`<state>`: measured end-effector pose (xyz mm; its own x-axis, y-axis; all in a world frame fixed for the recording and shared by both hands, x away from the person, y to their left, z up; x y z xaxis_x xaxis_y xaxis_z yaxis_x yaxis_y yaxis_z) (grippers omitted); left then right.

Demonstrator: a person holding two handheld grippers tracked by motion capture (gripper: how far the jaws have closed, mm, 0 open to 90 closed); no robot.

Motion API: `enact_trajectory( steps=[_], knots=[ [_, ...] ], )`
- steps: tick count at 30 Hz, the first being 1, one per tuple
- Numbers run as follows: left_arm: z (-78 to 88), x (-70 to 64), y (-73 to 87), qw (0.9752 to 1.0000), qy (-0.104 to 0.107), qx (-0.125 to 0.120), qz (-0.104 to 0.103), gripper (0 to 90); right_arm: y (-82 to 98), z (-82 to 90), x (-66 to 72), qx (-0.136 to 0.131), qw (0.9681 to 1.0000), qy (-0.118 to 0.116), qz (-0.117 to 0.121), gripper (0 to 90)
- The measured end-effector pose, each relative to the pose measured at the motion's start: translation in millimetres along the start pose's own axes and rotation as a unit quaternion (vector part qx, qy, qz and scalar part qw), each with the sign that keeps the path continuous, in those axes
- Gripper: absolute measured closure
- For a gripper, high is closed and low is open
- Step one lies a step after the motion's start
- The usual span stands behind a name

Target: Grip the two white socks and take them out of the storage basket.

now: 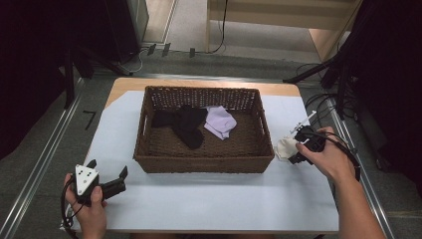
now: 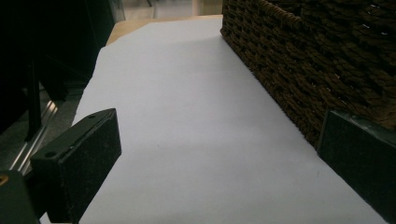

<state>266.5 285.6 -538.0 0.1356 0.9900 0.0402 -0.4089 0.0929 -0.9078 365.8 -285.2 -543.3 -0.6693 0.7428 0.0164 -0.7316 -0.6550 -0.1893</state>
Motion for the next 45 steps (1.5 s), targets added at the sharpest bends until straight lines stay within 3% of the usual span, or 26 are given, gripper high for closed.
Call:
enact_trajectory(
  steps=[9, 12, 16, 18, 21, 25, 36, 43, 45],
  knots=[
    [0.3, 0.1, 0.2, 1.0000, 0.000, 0.001, 0.000, 0.4, 13.5, -0.9, 0.6, -0.050, 0.9982, 0.019, -0.026, 14.2],
    [0.2, 0.3, 0.2, 1.0000, -0.001, 0.001, 0.000, 0.4, 19.5, -1.9, -0.6, -0.068, 0.9965, 0.030, -0.038, 11.0],
    [0.1, 0.3, 0.1, 1.0000, 0.000, 0.000, 0.001, 0.4, 28.5, -3.6, -1.7, -0.103, 0.9920, 0.034, -0.065, 0.0],
    [0.1, 0.3, 0.1, 1.0000, 0.000, 0.001, 0.001, 0.4, 32.0, -3.1, -2.3, -0.121, 0.9887, 0.046, -0.076, 0.0],
    [0.1, 0.3, 0.1, 1.0000, 0.000, 0.000, 0.001, 0.4, 37.5, -1.0, -4.2, -0.155, 0.9811, 0.066, -0.095, 0.0],
    [0.1, 0.3, 0.1, 1.0000, 0.000, 0.000, 0.001, 0.5, 45.3, 0.2, -2.9, -0.196, 0.9714, 0.059, -0.120, 0.0],
    [0.4, 0.6, 0.1, 1.0000, -0.001, 0.000, 0.002, 0.4, 64.4, -3.7, 2.0, -0.249, 0.9549, 0.051, -0.154, 0.0],
    [0.7, 0.7, 0.2, 1.0000, 0.001, 0.000, 0.002, 0.5, 79.3, -1.9, 3.2, -0.291, 0.9399, 0.057, -0.170, 0.0],
    [0.8, 0.6, 0.3, 1.0000, 0.002, 0.001, 0.002, 0.5, 83.7, -2.2, 3.8, -0.295, 0.9375, 0.054, -0.176, 0.0]
  ],
)
Point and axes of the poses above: each handheld gripper's, and its own axes: z roughly backward along the jaws, y roughly out of its underside, x roughly to its left, the point moved 9 cm from there along -z, roughly forward along the jaws, and after that the axes turned 2 degrees about x, right-handed, at the moved point
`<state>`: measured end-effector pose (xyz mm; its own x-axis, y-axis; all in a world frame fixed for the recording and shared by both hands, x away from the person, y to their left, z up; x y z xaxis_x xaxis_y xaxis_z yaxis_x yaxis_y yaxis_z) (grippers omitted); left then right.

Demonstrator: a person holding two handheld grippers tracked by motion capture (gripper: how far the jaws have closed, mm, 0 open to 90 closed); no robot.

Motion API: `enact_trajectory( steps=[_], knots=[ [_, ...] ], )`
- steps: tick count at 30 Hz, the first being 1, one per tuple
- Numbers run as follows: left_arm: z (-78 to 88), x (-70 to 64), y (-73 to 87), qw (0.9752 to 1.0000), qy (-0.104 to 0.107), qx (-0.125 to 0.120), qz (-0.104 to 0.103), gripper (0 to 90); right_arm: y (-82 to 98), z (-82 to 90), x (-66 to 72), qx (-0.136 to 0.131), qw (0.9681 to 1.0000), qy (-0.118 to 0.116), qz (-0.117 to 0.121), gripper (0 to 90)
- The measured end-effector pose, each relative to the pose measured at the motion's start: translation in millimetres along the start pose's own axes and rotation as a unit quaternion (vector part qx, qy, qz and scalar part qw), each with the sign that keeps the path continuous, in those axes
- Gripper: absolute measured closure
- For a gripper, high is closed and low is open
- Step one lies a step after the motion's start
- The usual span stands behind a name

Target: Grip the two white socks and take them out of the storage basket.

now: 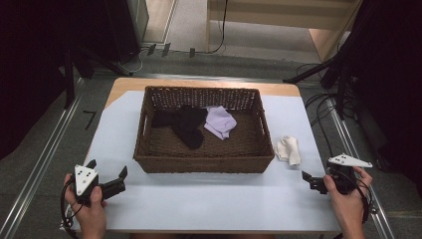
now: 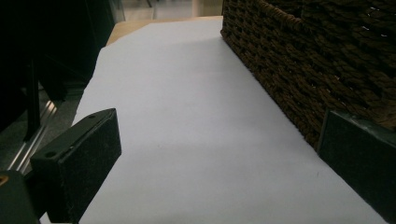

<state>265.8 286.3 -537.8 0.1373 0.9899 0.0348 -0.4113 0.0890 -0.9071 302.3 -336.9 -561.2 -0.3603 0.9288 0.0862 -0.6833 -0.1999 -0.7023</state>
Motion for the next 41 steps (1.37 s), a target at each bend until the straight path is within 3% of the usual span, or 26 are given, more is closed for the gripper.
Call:
enact_trajectory(
  steps=[10, 18, 23, 27, 32, 33, 35, 37, 41],
  knots=[
    [-0.1, 0.4, 0.0, 1.0000, -0.003, 0.001, 0.001, 0.4, 20.4, 9.3, -8.8, -0.041, 0.9987, 0.000, -0.031, 0.0],
    [-0.9, 0.6, 0.1, 1.0000, -0.002, 0.002, 0.004, 0.4, 36.1, 19.0, -12.5, -0.082, 0.9946, 0.003, -0.064, 1.3],
    [-0.6, 0.5, 0.3, 1.0000, -0.003, 0.002, 0.004, 0.5, 38.9, 27.0, -17.5, -0.120, 0.9890, 0.012, -0.086, 2.2],
    [-1.4, 1.2, 0.3, 1.0000, -0.002, 0.004, 0.005, 0.4, 38.5, 30.4, -17.2, -0.144, 0.9854, 0.024, -0.087, 2.6],
    [-1.9, 1.6, 1.0, 0.9999, -0.003, 0.011, 0.008, 0.4, 41.2, 37.8, -20.5, -0.183, 0.9761, 0.033, -0.111, 4.9],
    [-2.1, 1.6, 1.0, 0.9999, -0.002, 0.013, 0.008, 0.4, 41.0, 37.0, -21.4, -0.182, 0.9760, 0.032, -0.114, 4.4],
    [-3.1, 1.8, 1.1, 0.9999, -0.003, 0.014, 0.008, 0.4, 41.8, 34.0, -19.2, -0.168, 0.9793, 0.031, -0.108, 4.0],
    [-3.2, 2.0, 1.2, 0.9998, -0.002, 0.016, 0.011, 0.4, 41.4, 32.0, -17.6, -0.162, 0.9819, 0.041, -0.089, 4.5],
    [-4.5, -0.1, 2.1, 0.9993, 0.019, 0.027, 0.017, 0.4, 41.9, 29.9, -16.3, -0.150, 0.9830, 0.064, -0.084, 6.5]
  ],
)
Point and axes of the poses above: each handheld gripper's, and its own axes: z roughly backward along the jaws, y roughly out of its underside, x roughly to its left, the point moved 9 cm from there along -z, roughly forward along the jaws, and after that the axes turned 2 degrees about x, right-handed, at the moved point
